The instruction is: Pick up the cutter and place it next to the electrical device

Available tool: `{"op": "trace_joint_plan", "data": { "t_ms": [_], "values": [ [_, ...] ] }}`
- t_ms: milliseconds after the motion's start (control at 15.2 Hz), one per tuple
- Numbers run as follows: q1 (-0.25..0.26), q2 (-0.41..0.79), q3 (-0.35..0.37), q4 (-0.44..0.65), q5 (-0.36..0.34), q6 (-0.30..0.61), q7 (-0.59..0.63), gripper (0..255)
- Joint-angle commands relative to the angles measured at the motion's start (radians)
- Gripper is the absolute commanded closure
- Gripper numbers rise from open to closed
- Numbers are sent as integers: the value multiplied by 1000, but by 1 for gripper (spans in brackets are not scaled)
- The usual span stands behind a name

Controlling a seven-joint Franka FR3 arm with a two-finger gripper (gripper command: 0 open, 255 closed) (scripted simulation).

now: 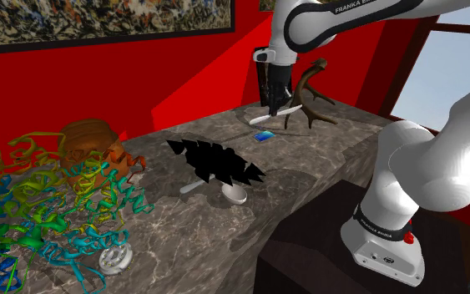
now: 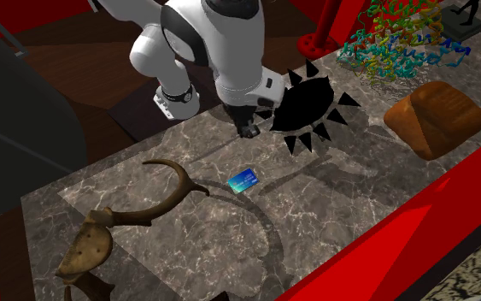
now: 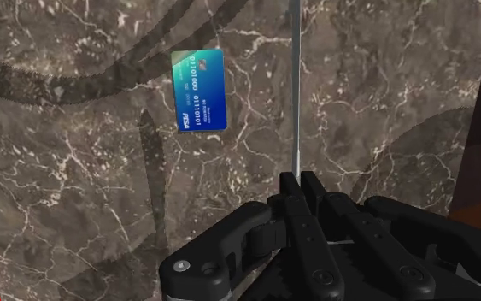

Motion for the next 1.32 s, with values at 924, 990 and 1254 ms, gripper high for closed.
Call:
{"op": "trace_joint_plan", "data": {
  "t_ms": [924, 990, 1254],
  "values": [
    [181, 112, 273, 35, 156, 51, 356, 255],
    [193, 128, 288, 47, 166, 54, 377, 255],
    [238, 200, 344, 105, 201, 67, 455, 255]
  ]
}}
